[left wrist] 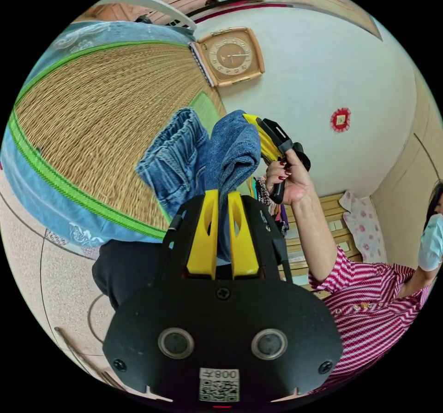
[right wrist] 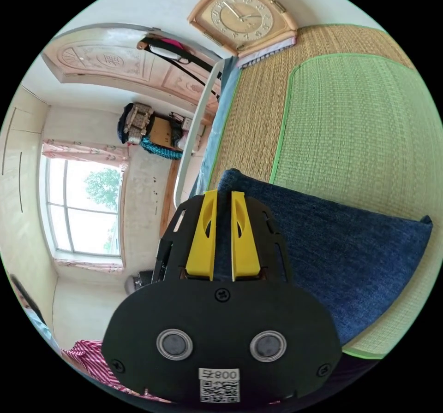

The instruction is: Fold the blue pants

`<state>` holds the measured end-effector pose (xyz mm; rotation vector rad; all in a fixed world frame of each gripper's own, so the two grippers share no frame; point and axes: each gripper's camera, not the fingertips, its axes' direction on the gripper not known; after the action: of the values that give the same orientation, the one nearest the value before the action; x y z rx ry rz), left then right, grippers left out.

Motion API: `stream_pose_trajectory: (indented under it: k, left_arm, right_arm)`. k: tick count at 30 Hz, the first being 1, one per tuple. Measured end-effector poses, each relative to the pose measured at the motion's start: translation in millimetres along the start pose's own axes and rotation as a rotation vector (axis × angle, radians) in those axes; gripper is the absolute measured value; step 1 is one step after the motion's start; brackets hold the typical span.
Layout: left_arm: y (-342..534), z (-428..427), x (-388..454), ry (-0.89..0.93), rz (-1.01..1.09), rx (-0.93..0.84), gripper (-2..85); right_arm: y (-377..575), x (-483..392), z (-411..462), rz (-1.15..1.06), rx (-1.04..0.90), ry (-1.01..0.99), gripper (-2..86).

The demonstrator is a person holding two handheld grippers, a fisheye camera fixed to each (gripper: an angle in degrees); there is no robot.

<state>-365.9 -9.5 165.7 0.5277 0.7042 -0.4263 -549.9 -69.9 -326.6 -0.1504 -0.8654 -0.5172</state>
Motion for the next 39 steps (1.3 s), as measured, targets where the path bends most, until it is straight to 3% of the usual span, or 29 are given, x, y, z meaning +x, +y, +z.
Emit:
stream_pose_trajectory:
  k: [10,17,22,27,34,39]
  left_arm:
    - [-19,-24,-22,0.014,-0.061,0.008,3.6]
    - [-22,-56,-12,-0.078,-0.027,0.074,3.1]
    - [-32,-77,10,-0.161,0.059,0.155,2.8]
    - [-63,-57,26,-0.284,0.146,0.056,2.7]
    - [-86,-50,42,-0.356,0.191,0.08,2.3]
    - [-101,-15,37,-0.513,0.164,-0.152,0.6]
  right_arm:
    - [-15,-16,-58,-0.099,0.005,-0.105,1.2]
    - [-41,-13,-40,-0.081,-0.151,0.028,0.1]
    - [-50,-7,-48,-0.052,-0.158,0.022,0.0]
    - [-57,-9,-61,-0.051,-0.177,0.027,0.1]
    - [1,-19,-114,-0.165,-0.223,0.005,0.1]
    - [89,3,-130,-0.19,-0.393,0.099,0.1]
